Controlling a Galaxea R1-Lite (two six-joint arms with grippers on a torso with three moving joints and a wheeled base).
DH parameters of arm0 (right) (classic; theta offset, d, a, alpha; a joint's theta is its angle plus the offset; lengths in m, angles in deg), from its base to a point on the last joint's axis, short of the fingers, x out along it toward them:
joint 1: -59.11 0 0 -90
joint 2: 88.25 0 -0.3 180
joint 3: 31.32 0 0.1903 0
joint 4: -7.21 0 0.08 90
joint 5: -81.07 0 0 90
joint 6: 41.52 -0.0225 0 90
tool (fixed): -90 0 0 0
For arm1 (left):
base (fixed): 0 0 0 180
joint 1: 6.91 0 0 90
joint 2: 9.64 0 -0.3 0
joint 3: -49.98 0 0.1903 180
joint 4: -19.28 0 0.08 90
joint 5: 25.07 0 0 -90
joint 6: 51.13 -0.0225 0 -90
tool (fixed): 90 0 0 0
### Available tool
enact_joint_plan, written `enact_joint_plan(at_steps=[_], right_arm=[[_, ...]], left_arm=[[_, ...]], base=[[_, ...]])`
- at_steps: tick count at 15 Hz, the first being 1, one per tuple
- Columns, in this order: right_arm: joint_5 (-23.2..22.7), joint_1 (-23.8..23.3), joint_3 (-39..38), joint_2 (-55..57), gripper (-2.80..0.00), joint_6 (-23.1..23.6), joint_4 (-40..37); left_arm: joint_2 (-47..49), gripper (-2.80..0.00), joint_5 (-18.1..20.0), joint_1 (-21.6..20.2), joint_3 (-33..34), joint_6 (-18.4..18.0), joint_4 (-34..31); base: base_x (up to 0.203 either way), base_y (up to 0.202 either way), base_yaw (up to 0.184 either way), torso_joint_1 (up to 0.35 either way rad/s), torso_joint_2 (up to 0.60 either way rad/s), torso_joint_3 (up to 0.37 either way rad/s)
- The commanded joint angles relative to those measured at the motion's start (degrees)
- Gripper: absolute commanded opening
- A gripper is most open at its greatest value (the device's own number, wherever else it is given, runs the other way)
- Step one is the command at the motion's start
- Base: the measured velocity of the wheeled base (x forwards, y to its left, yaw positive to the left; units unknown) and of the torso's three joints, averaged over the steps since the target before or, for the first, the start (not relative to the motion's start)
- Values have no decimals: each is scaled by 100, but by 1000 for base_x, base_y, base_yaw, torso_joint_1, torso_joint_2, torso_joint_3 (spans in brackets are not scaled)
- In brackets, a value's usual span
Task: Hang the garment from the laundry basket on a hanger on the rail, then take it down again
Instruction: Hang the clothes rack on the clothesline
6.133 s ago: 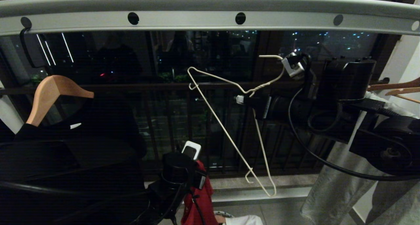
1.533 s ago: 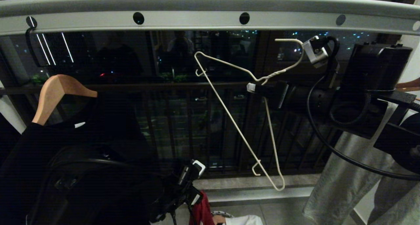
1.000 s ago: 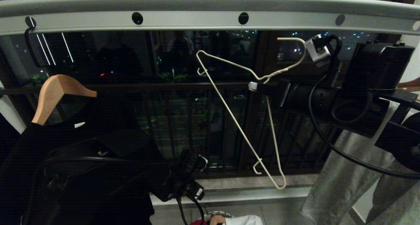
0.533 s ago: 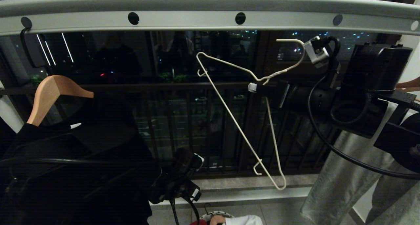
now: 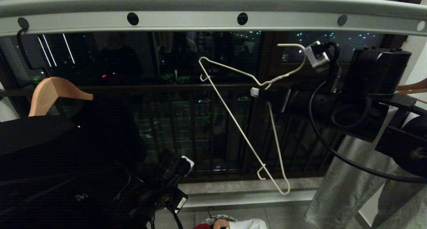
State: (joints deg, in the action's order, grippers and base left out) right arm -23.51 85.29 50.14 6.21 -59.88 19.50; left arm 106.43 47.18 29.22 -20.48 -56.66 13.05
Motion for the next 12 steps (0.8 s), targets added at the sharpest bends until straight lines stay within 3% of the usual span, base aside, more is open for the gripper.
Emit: enact_joint_plan(at_steps=[1, 9, 12], right_arm=[[-10, 3, 0, 171, -280, 8, 23], [-10, 27, -54, 222, -280, 102, 20], [29, 66, -321, 36, -280, 112, 18]], left_arm=[[-402, -280, -18, -1, -91, -1, -212], [-1452, -280, -147, 30, -442, 38, -1570], [-1897, -280, -223, 65, -461, 44, -1669]], base=[[0, 0, 0, 0, 0, 0], [0, 0, 0, 0, 0, 0], [0, 0, 0, 0, 0, 0]])
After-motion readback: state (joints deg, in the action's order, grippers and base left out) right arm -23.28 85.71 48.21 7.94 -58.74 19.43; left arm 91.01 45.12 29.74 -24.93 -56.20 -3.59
